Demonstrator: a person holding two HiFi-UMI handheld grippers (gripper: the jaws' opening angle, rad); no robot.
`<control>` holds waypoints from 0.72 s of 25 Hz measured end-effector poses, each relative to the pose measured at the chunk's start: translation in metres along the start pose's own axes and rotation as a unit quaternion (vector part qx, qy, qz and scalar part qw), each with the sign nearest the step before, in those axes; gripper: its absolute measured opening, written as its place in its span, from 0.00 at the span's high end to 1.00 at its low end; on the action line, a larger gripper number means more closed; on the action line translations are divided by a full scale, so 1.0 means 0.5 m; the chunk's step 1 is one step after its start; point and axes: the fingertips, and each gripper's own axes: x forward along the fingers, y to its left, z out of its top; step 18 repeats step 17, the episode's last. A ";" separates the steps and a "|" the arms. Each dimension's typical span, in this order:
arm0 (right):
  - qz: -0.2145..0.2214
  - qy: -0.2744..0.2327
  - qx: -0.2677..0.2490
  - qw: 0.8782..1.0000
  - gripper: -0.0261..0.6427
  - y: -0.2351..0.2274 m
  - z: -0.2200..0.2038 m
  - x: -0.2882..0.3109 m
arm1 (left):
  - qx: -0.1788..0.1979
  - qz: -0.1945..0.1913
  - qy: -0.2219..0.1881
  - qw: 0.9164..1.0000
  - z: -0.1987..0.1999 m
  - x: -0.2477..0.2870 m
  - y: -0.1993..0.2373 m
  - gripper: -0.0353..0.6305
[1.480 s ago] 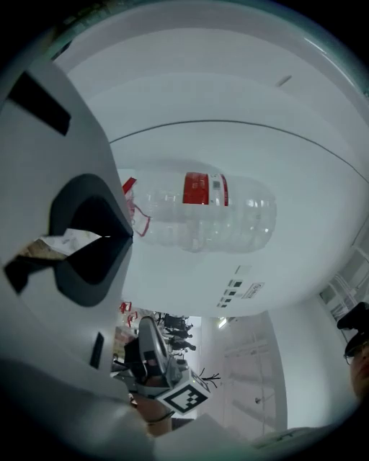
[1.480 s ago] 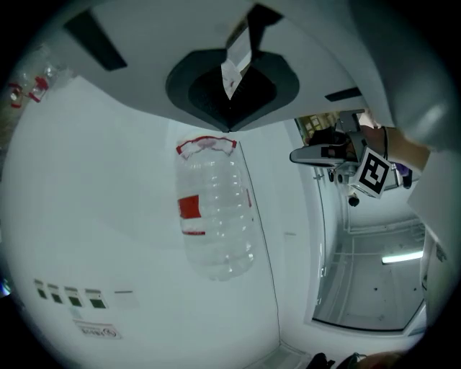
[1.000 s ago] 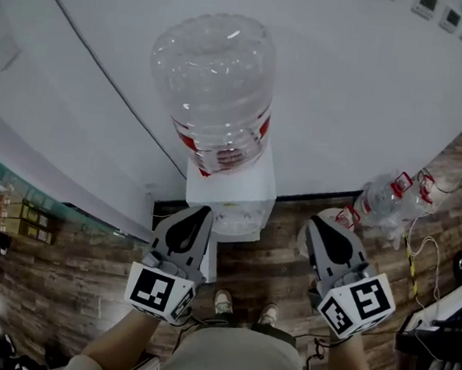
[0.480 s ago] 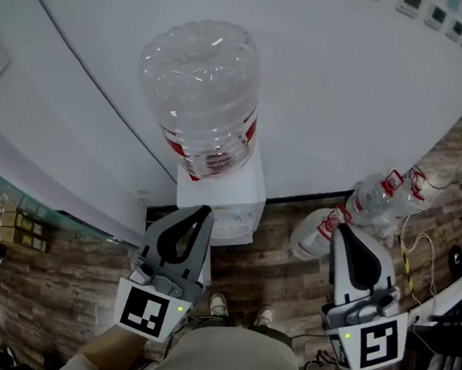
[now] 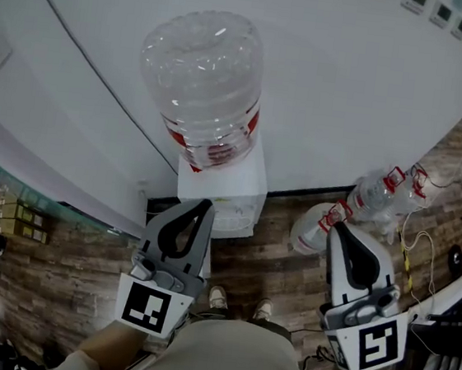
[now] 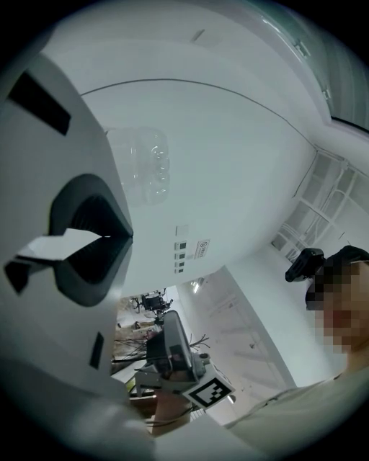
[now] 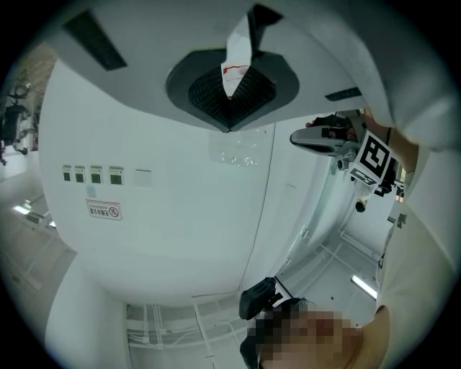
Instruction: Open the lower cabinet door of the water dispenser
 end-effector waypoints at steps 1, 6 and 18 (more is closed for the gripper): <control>0.002 0.000 -0.001 1.000 0.95 0.002 0.000 0.001 | -0.002 0.001 0.002 1.000 -0.003 -0.001 0.000 0.94; 0.008 -0.001 -0.002 1.000 0.95 0.008 -0.001 0.008 | -0.003 -0.002 0.006 1.000 -0.007 -0.009 -0.002 0.94; 0.019 0.001 0.002 1.000 0.95 0.018 -0.002 0.016 | 0.003 0.005 0.004 1.000 -0.002 -0.017 0.006 0.94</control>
